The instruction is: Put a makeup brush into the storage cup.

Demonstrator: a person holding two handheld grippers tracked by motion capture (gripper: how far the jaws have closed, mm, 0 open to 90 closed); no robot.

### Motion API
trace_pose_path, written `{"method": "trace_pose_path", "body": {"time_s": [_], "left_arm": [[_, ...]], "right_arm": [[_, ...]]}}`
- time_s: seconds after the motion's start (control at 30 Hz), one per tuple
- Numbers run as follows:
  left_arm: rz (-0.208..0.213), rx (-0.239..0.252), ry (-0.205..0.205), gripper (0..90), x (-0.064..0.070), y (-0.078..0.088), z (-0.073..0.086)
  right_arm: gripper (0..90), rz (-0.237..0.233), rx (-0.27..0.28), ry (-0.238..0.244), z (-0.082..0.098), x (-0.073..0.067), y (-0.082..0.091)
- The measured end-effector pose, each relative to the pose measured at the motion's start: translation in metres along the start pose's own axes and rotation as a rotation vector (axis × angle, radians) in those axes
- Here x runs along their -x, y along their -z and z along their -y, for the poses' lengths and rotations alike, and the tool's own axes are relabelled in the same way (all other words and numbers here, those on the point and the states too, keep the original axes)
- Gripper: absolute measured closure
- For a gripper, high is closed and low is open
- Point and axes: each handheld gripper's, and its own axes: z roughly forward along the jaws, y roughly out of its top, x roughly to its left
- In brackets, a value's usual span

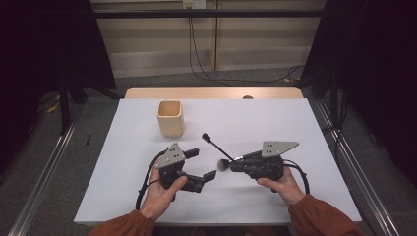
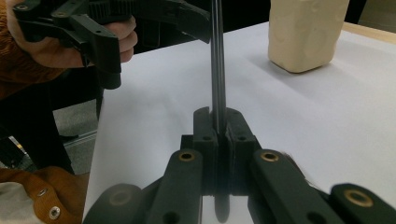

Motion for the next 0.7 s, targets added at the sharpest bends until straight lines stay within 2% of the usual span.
{"method": "trace_pose_path", "body": {"time_s": [0.1, 0.2, 0.3, 0.4, 0.47, 0.53, 0.57, 0.7], "left_arm": [[-0.003, 0.006, -0.005, 5.7, 0.000, -0.008, -0.004], [0.013, -0.010, -0.043, 5.7, 0.001, -0.015, -0.007], [0.026, 0.007, -0.019, 5.2, 0.001, -0.021, -0.009], [0.025, 0.017, -0.036, 4.4, 0.001, -0.024, -0.010], [0.042, 0.047, -0.006, 4.1, 0.001, -0.025, -0.009], [0.049, 0.053, -0.005, 3.4, 0.001, -0.025, -0.009], [0.044, 0.051, -0.011, 3.9, 0.002, -0.024, -0.009], [0.031, 0.045, 0.008, 7.1, 0.002, -0.026, -0.009]], "right_arm": [[86.0, -0.004, 0.003, 0.002, 0.000, -0.001, 0.000], [86.0, -0.006, 0.000, 0.009, 0.000, -0.002, 0.000], [86.0, -0.008, -0.001, 0.010, 0.000, -0.001, 0.000], [86.0, -0.006, -0.011, 0.015, 0.001, -0.002, 0.000], [86.0, -0.005, -0.011, 0.018, 0.001, -0.002, 0.000], [86.0, -0.003, -0.011, 0.016, 0.001, -0.002, 0.000], [86.0, -0.002, -0.012, 0.014, 0.002, -0.001, 0.000], [86.0, -0.005, -0.014, 0.019, 0.002, -0.002, -0.002]]}}
